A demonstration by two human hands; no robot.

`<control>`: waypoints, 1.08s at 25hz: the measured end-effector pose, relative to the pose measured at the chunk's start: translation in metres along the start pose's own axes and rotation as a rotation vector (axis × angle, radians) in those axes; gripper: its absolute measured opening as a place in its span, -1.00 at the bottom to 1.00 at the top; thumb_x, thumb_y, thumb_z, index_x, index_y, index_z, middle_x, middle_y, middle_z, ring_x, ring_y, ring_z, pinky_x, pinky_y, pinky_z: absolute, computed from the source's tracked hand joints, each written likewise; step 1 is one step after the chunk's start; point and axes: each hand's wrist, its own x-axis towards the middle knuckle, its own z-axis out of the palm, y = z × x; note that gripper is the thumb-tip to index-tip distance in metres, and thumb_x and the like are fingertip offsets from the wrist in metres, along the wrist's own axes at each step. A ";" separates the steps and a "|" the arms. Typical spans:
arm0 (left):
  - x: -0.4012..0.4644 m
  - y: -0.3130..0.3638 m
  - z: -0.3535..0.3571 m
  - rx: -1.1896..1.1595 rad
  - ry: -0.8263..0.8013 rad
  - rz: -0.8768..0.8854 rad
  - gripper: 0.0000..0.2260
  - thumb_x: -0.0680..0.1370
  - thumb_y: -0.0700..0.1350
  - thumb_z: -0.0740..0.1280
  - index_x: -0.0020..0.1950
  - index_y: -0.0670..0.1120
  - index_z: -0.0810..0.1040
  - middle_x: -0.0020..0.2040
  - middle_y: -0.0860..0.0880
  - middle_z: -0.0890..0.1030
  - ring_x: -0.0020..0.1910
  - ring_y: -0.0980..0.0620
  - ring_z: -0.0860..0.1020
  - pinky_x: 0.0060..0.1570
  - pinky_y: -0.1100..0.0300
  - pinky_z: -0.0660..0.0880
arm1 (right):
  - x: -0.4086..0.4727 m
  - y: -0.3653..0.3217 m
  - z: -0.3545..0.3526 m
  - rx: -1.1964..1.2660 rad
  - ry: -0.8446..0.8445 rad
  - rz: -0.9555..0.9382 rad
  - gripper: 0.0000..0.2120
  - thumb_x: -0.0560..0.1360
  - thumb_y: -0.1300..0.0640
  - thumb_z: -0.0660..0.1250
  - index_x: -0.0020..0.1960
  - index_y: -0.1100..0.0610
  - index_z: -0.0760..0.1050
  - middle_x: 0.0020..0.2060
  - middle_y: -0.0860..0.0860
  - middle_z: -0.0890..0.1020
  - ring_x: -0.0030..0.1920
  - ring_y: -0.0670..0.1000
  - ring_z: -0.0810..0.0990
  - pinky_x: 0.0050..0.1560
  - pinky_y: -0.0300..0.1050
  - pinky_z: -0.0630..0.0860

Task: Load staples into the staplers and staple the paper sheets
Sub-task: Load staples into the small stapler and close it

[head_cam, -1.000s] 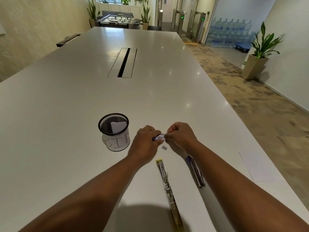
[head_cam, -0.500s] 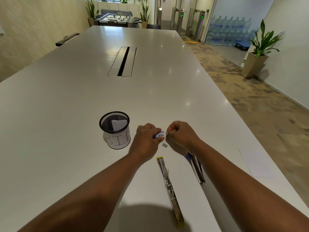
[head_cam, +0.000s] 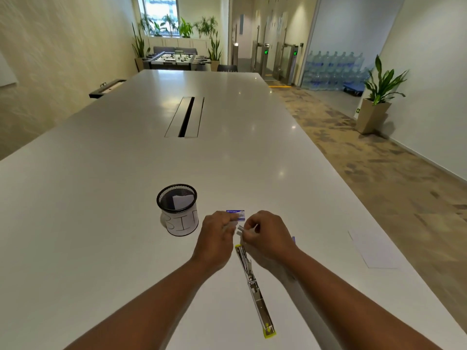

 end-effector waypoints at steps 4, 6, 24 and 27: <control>-0.021 0.010 -0.003 -0.383 -0.053 -0.234 -0.79 0.62 -0.28 0.34 0.16 -0.07 0.69 0.10 -0.01 0.71 0.14 0.05 0.65 0.18 0.12 0.57 | -0.017 -0.006 -0.004 0.207 0.007 0.007 -0.86 0.46 0.11 0.49 -0.26 0.10 0.65 -0.29 -0.05 0.67 -0.28 -0.10 0.56 -0.18 -0.12 0.48; -0.029 0.014 -0.002 -0.542 -0.056 -0.285 -0.78 0.61 -0.33 0.32 0.18 -0.13 0.67 0.13 -0.12 0.71 0.19 -0.09 0.65 0.24 -0.02 0.56 | -0.024 -0.008 -0.006 0.281 -0.020 0.011 -0.86 0.48 0.15 0.48 -0.27 0.10 0.64 -0.35 -0.08 0.64 -0.33 -0.14 0.52 -0.22 -0.16 0.45; -0.038 0.015 -0.021 -0.375 -0.239 -0.289 -0.83 0.44 0.03 0.43 -0.15 -0.06 0.70 -0.18 -0.14 0.71 -0.12 -0.14 0.67 0.07 -0.23 0.60 | -0.099 0.004 0.025 0.152 0.102 -0.114 -0.86 0.47 0.02 0.41 -0.12 0.05 0.49 -0.27 -0.04 0.54 -0.25 -0.04 0.47 -0.20 0.00 0.51; -0.034 0.019 -0.021 -0.231 -0.300 -0.254 -0.89 0.47 -0.04 0.41 -0.19 -0.03 0.70 -0.21 -0.08 0.71 -0.12 -0.13 0.68 0.05 -0.22 0.61 | -0.098 0.005 0.024 0.143 0.120 -0.115 -0.84 0.47 0.04 0.40 -0.16 0.07 0.46 -0.31 -0.03 0.52 -0.27 -0.04 0.45 -0.22 0.02 0.49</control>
